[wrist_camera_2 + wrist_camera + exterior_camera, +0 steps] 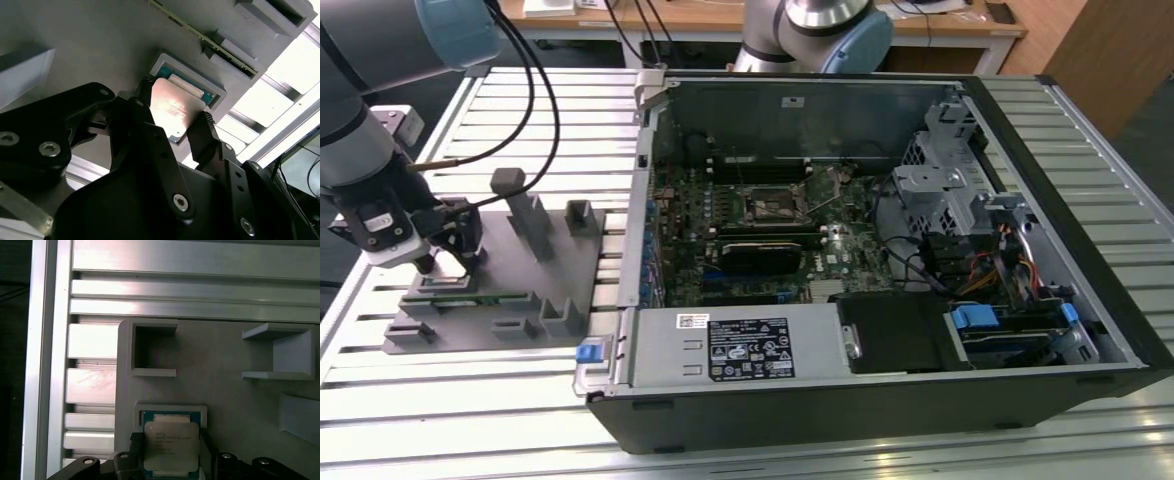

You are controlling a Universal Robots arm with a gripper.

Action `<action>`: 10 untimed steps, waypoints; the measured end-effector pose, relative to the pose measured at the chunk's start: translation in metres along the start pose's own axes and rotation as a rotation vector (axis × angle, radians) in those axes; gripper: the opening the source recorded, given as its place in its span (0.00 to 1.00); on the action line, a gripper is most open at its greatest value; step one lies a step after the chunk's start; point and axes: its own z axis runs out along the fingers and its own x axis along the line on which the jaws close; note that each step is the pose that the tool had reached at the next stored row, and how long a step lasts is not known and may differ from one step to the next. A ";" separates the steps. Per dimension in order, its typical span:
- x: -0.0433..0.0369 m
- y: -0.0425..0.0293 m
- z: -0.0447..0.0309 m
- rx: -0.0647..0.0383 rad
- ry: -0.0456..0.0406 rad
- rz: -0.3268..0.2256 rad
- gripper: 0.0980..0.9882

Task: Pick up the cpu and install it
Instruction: 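Pick up the cpu and move it towards the insertion slot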

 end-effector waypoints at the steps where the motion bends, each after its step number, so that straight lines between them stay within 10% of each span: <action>1: 0.0000 0.0000 -0.0003 0.000 0.0001 0.000 0.50; 10: 0.0000 0.0001 -0.0020 0.000 0.0001 0.000 0.48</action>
